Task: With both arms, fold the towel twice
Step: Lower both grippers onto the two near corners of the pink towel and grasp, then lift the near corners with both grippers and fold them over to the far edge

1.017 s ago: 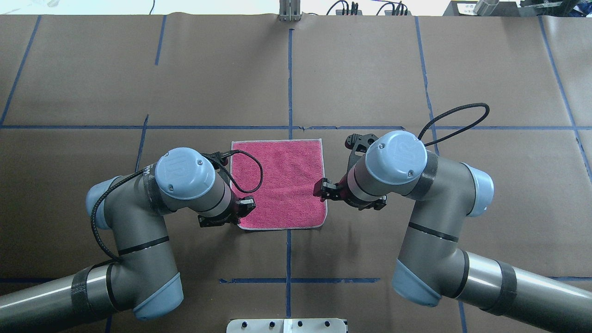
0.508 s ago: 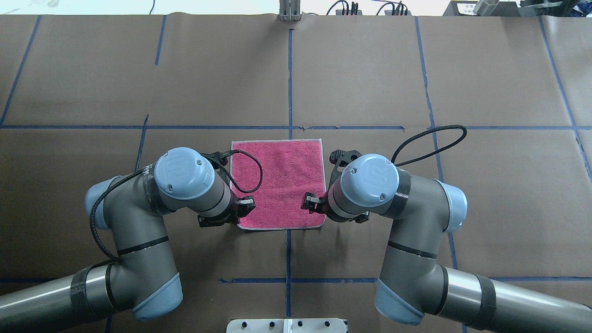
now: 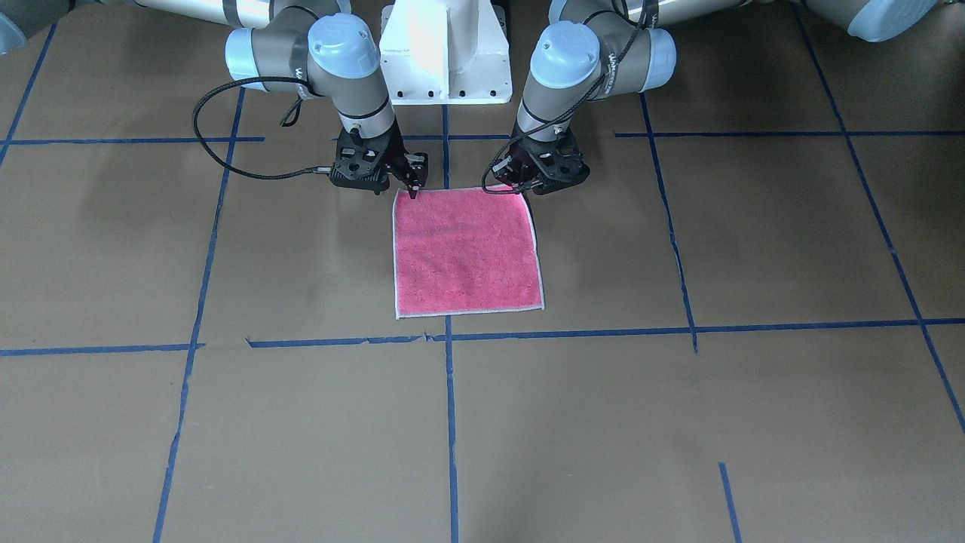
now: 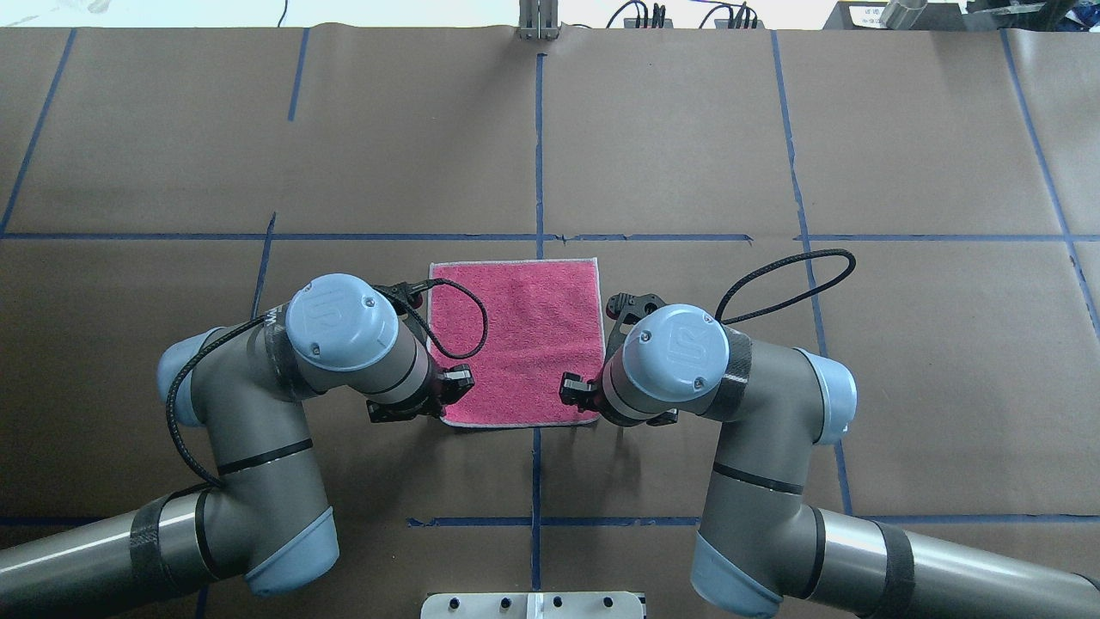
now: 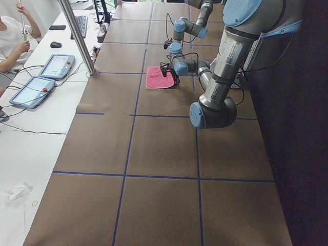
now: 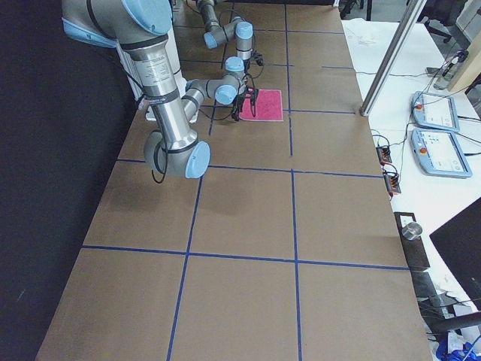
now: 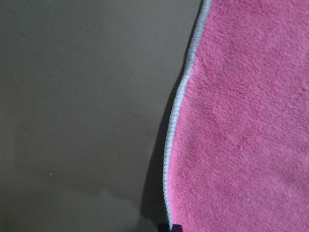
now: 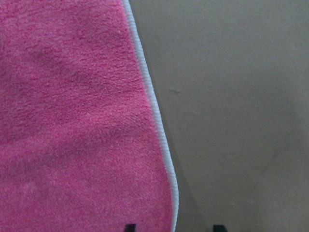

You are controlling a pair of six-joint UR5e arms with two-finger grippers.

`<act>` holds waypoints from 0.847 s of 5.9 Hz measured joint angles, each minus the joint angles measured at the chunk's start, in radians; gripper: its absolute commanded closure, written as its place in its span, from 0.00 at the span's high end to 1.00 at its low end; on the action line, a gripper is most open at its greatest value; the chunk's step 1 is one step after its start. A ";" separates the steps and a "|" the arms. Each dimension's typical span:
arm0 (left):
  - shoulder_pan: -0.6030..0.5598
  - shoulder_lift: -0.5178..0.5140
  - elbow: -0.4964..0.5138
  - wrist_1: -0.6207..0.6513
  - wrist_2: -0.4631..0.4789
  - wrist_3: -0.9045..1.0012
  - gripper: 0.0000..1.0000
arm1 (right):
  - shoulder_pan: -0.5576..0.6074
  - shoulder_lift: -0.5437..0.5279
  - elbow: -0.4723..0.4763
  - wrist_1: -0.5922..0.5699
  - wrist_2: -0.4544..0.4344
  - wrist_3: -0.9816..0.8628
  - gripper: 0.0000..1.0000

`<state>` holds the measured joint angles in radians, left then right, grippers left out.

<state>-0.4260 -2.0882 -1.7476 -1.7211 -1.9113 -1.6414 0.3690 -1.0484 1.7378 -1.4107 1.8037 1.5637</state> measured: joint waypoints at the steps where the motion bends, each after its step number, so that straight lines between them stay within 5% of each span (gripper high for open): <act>1: 0.000 0.000 0.000 0.000 0.000 0.000 0.01 | -0.001 0.000 0.000 -0.001 -0.001 -0.001 0.03; 5: 0.000 -0.001 -0.004 -0.002 0.000 0.000 0.01 | 0.006 0.001 0.013 0.000 -0.001 -0.002 0.00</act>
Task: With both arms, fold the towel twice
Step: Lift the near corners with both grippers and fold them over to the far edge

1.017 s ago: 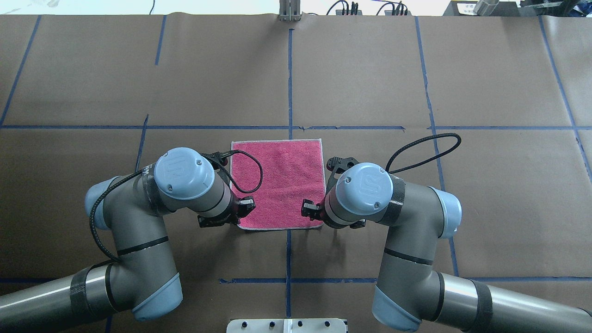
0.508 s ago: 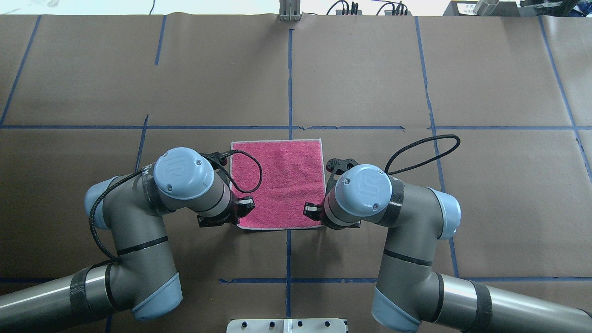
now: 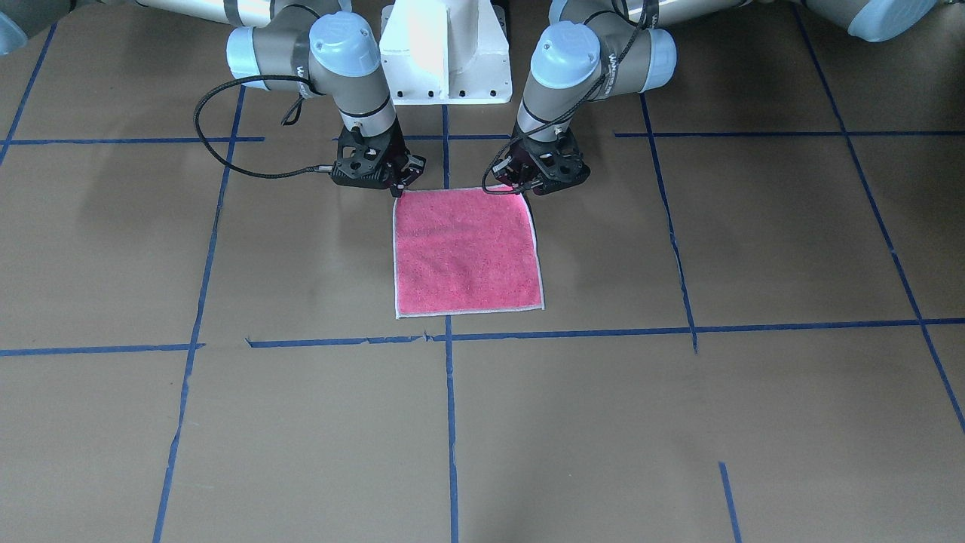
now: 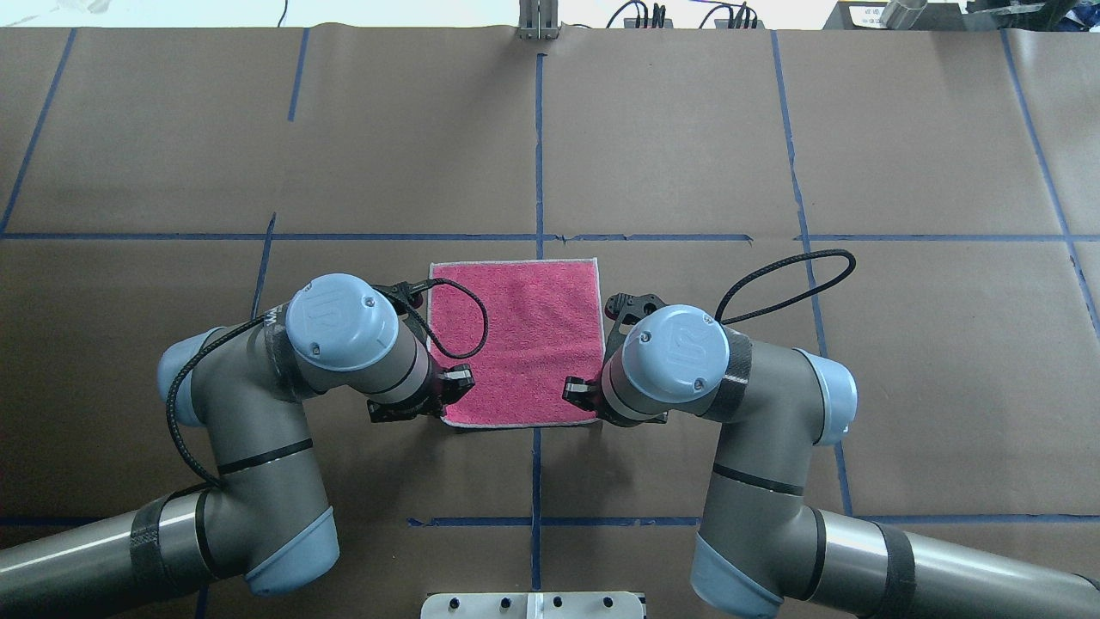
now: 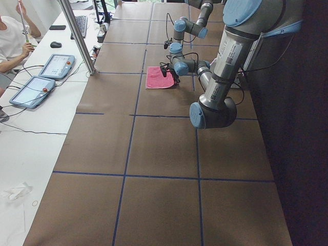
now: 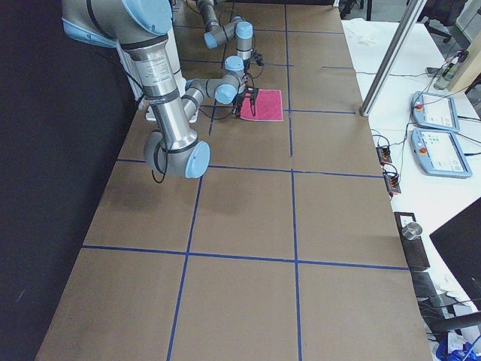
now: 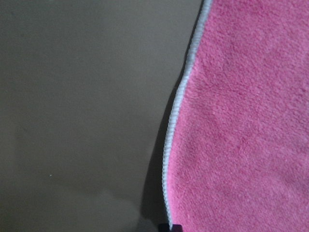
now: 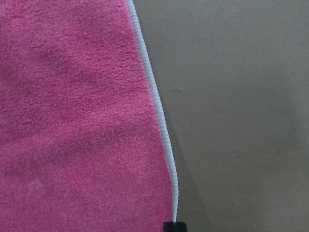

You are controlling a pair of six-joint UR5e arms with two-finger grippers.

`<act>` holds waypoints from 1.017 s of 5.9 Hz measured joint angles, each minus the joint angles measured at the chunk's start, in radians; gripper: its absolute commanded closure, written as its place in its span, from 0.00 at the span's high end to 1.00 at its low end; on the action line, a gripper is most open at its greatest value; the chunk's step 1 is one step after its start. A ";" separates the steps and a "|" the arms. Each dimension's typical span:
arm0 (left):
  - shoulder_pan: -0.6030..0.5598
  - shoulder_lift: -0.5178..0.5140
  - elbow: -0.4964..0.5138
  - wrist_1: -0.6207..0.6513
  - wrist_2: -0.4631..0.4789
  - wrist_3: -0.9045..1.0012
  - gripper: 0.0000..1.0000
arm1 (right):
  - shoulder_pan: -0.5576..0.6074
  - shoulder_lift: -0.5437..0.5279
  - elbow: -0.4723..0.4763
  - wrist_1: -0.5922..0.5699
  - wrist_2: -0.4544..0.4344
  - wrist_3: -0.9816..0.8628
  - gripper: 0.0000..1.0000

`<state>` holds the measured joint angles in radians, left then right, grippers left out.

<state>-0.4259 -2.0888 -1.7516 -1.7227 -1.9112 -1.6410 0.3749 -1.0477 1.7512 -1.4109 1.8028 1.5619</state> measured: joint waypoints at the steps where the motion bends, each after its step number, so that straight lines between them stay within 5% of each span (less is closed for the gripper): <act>1: -0.004 0.001 -0.006 0.000 0.000 0.001 0.01 | 0.017 0.001 0.009 0.002 0.002 -0.001 0.00; 6: -0.085 -0.008 0.033 -0.059 0.001 0.003 0.01 | 0.092 0.002 -0.015 0.051 -0.002 -0.012 0.00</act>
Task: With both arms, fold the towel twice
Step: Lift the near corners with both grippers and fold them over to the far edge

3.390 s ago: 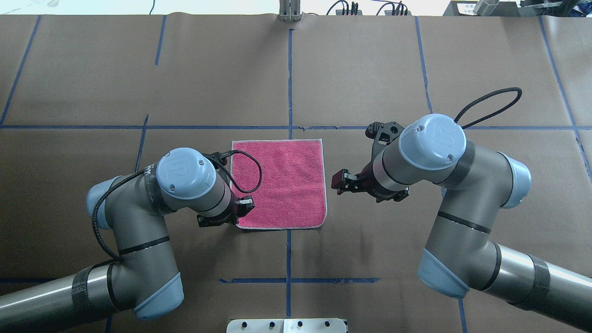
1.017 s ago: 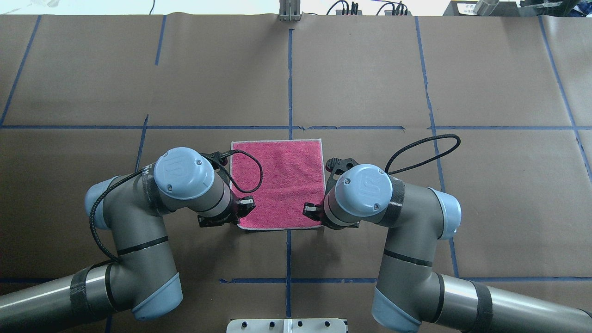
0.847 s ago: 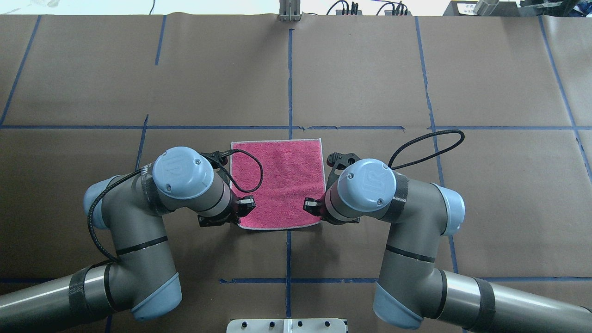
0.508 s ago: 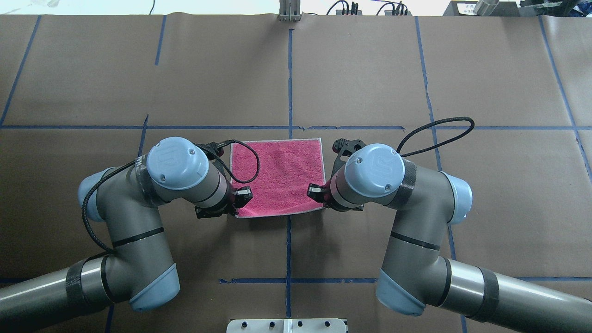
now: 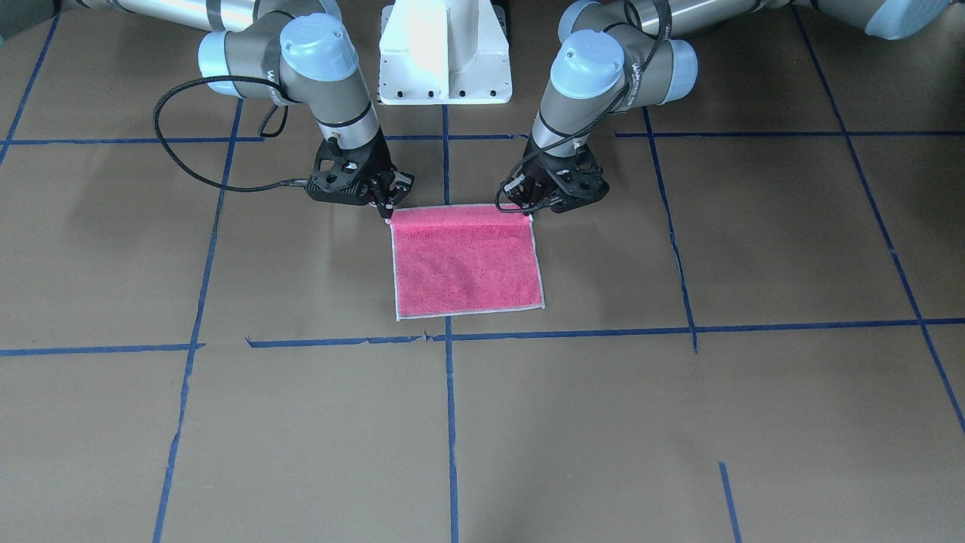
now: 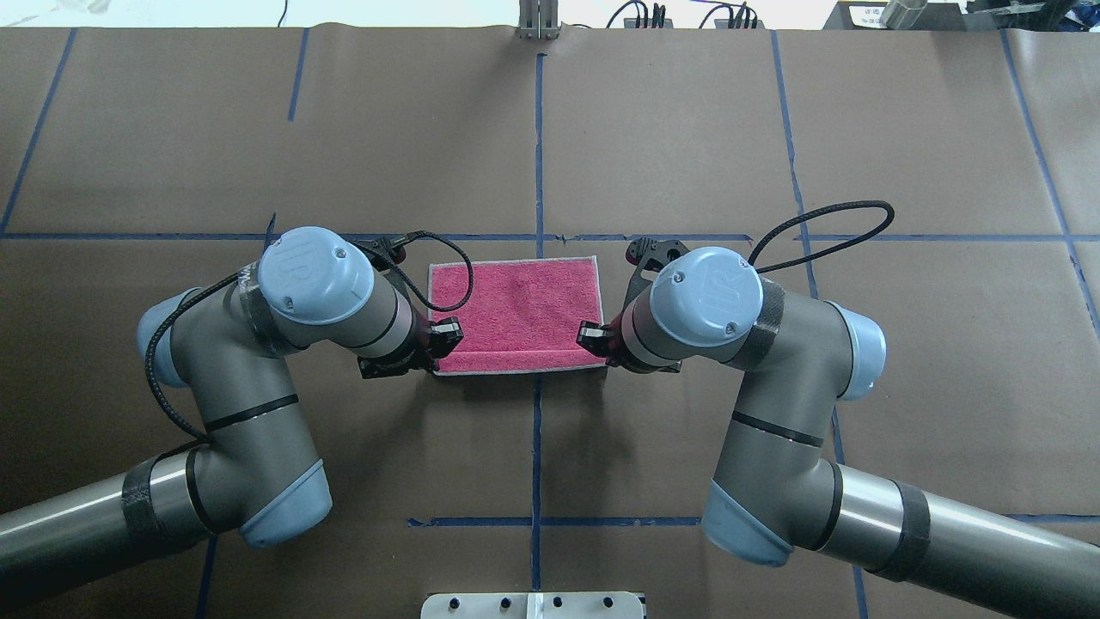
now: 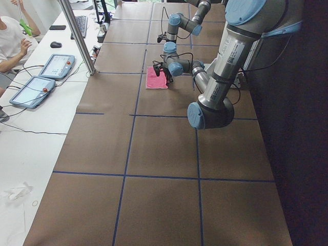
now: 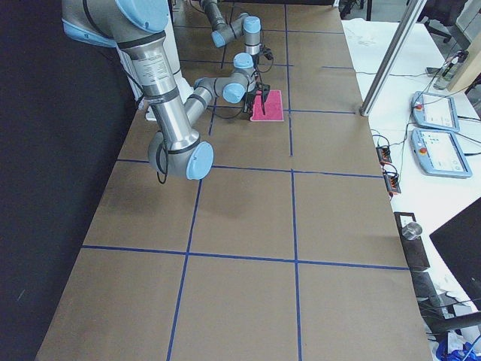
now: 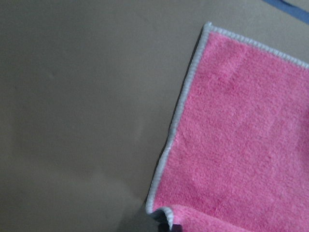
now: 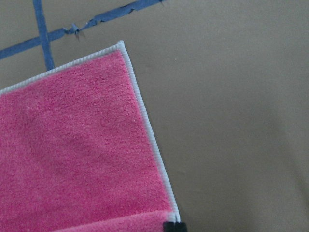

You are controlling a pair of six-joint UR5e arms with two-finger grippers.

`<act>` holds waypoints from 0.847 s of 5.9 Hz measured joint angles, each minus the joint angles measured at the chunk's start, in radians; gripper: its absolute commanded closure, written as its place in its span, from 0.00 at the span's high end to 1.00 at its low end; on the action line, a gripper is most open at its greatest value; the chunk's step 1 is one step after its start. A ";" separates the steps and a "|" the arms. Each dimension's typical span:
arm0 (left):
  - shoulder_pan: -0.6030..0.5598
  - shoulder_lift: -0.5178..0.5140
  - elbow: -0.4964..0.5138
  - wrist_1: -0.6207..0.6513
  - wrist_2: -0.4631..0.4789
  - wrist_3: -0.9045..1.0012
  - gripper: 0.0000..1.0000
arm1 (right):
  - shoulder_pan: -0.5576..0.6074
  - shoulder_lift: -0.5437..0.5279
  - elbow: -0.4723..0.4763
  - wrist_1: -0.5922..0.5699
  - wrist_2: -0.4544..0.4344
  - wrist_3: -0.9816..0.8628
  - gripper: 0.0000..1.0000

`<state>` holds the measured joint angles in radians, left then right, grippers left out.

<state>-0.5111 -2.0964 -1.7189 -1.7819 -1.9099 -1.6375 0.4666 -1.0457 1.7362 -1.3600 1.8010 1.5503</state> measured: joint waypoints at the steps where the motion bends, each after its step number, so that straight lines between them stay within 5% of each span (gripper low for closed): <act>1: -0.020 -0.009 0.014 -0.004 0.000 -0.001 0.01 | 0.020 0.002 -0.036 0.052 -0.001 -0.001 0.00; 3: -0.066 -0.048 0.059 -0.005 0.000 -0.001 0.05 | 0.077 0.100 -0.167 0.098 0.001 -0.001 0.00; 4: -0.095 -0.099 0.140 -0.028 0.000 -0.002 0.50 | 0.114 0.150 -0.229 0.101 0.009 -0.001 0.20; 5: -0.123 -0.145 0.255 -0.096 0.001 -0.002 0.99 | 0.144 0.189 -0.281 0.102 0.014 0.000 0.99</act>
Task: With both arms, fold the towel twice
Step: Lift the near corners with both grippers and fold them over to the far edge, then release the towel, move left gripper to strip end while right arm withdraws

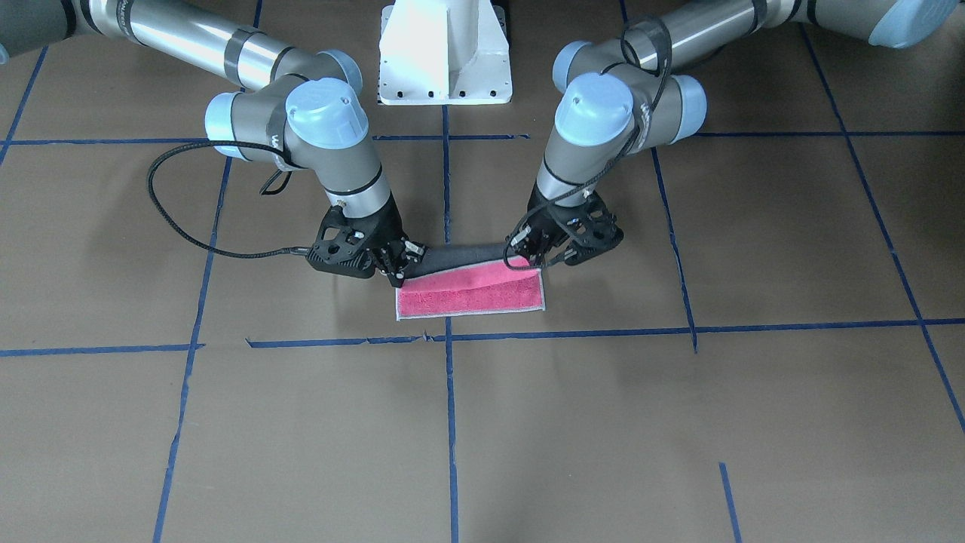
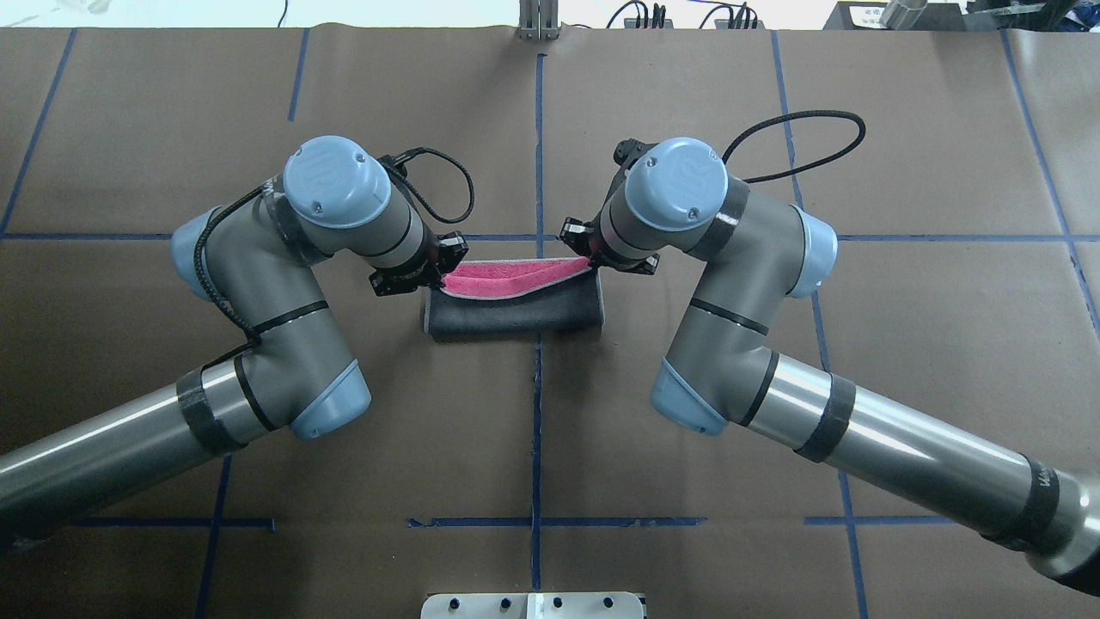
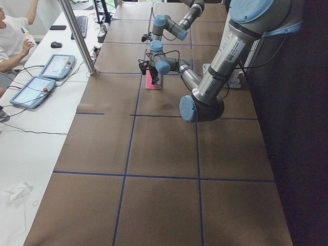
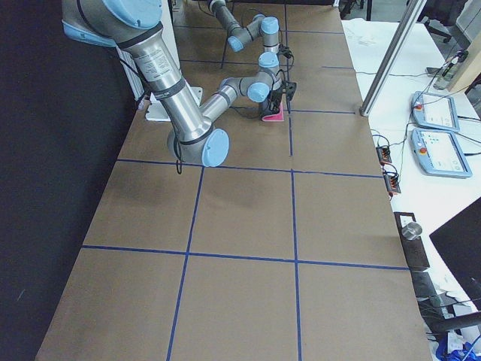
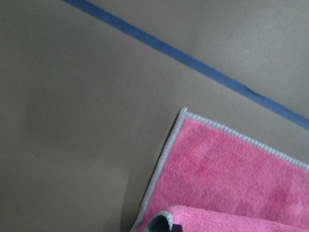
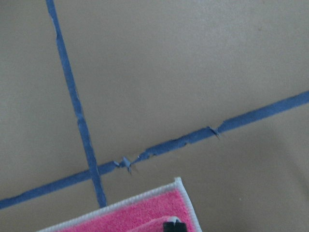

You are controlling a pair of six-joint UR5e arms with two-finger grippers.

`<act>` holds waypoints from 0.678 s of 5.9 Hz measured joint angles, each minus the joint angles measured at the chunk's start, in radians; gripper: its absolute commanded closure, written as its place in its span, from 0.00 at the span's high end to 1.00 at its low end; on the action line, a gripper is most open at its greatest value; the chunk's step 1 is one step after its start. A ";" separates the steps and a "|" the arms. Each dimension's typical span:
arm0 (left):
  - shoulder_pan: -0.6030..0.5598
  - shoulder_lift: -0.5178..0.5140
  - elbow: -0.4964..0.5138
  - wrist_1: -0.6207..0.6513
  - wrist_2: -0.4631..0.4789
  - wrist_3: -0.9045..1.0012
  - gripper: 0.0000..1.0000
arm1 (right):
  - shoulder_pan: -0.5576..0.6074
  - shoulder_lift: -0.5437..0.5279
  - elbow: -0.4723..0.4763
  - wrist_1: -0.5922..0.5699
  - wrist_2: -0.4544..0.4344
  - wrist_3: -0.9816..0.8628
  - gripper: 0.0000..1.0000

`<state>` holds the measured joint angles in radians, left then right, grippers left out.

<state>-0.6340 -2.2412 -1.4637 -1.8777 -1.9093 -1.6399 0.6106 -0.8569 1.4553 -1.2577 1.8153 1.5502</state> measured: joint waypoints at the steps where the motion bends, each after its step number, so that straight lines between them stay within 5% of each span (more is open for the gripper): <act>1: -0.016 -0.017 0.085 -0.068 0.001 0.018 1.00 | 0.020 0.033 -0.057 0.005 0.005 0.000 1.00; 4: -0.054 -0.022 0.118 -0.106 -0.020 0.058 1.00 | 0.083 0.072 -0.158 0.015 0.071 -0.051 1.00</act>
<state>-0.6882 -2.2636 -1.3461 -1.9837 -1.9298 -1.5815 0.6939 -0.7847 1.2969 -1.2428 1.8865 1.4987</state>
